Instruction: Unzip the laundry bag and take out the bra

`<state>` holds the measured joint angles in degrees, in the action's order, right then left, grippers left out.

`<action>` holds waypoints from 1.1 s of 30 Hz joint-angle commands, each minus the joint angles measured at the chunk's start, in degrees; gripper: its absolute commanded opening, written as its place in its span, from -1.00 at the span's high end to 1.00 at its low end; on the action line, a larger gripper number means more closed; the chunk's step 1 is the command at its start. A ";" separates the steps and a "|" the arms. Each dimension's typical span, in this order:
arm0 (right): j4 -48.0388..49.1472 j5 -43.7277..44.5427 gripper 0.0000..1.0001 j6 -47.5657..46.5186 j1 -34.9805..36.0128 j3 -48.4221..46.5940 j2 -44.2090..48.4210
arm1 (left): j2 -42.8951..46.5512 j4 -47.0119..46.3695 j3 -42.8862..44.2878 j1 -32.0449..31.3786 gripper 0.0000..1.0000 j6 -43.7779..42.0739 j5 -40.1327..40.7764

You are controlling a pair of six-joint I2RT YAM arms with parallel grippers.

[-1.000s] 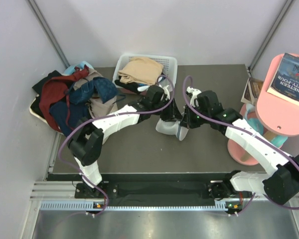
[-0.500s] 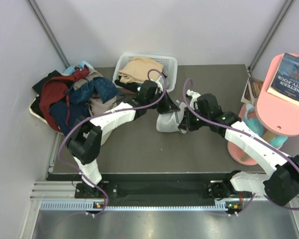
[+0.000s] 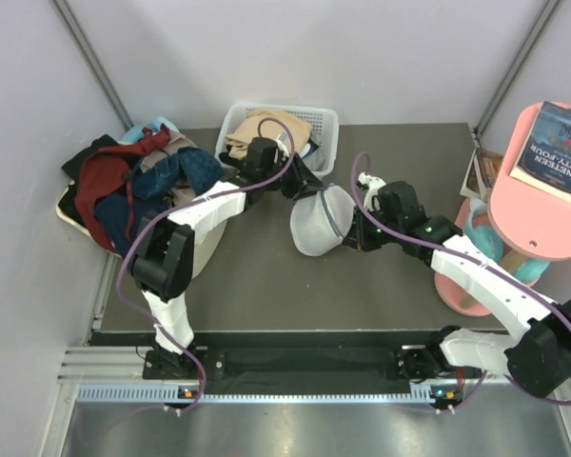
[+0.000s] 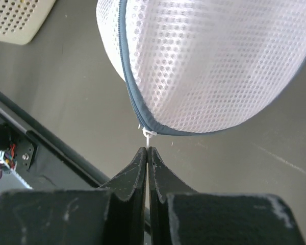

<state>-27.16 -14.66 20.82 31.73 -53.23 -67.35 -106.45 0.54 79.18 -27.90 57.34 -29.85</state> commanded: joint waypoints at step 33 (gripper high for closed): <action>-3.43 -0.90 1.00 -0.96 1.59 -10.58 -6.65 | 18.65 20.55 -5.26 -13.40 -0.43 -29.03 8.58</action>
<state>-32.75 -15.14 19.38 32.51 -62.04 -74.52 -89.78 23.03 74.30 -40.18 36.03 -19.25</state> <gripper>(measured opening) 0.006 0.714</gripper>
